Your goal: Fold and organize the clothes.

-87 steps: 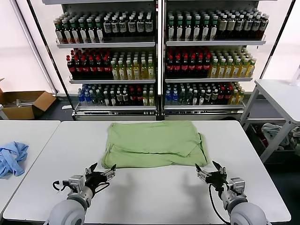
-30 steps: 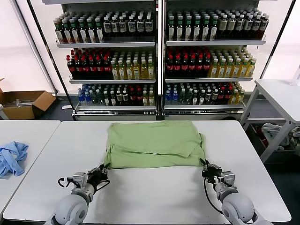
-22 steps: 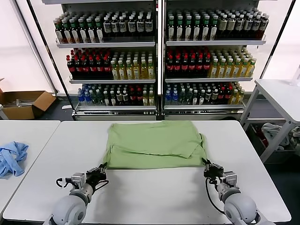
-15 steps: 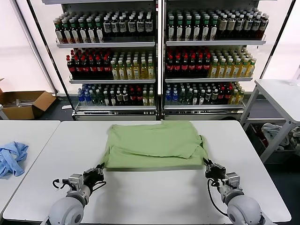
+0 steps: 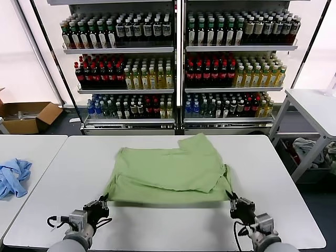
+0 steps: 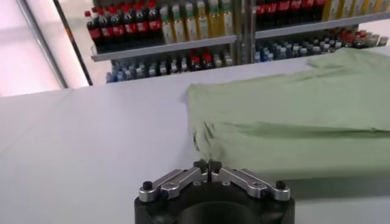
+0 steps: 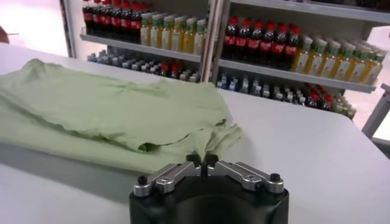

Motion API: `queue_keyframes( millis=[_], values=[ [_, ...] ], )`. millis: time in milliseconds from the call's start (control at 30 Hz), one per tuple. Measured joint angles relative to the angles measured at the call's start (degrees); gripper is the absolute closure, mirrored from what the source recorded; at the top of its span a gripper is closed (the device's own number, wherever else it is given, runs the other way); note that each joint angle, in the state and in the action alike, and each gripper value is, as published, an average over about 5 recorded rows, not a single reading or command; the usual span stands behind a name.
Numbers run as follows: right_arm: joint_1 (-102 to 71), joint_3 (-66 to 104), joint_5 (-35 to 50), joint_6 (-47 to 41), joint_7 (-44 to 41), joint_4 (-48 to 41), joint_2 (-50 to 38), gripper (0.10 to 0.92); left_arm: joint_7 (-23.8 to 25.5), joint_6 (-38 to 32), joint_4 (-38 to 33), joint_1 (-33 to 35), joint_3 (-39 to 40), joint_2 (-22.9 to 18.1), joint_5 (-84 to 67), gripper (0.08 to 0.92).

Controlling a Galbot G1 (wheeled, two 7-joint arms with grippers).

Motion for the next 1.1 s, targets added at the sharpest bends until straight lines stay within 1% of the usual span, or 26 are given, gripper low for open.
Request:
queue_keyframes(
  millis=[333,567,633,733,1100],
  values=[
    [-10.1,1.6,-4.8,2.2,1.9,2.2,-0.3,0.892,-8.6,-1.2,-6.1,10.1,0.8,0.6,3.9,0.919],
    [-13.6,2.2,-6.2,2.7,3.1,3.0,-0.4,0.892,-12.9,-2.5,-7.9,15.6,1.5,-0.1,7.4,0.919],
    [-14.3,2.3,-6.5,2.7,3.4,3.3,-0.3,0.879,-13.7,-2.7,-8.4,16.7,1.7,-0.3,8.3,0.916],
    [-15.4,2.7,-6.6,2.6,3.8,3.9,-0.2,0.818,-14.8,-3.0,-9.0,18.2,2.1,-0.5,9.6,0.877],
    [-18.7,5.6,-5.2,1.3,4.7,7.7,0.0,0.497,-17.2,-4.3,-11.1,21.9,2.4,-1.0,13.4,0.567]
  ],
)
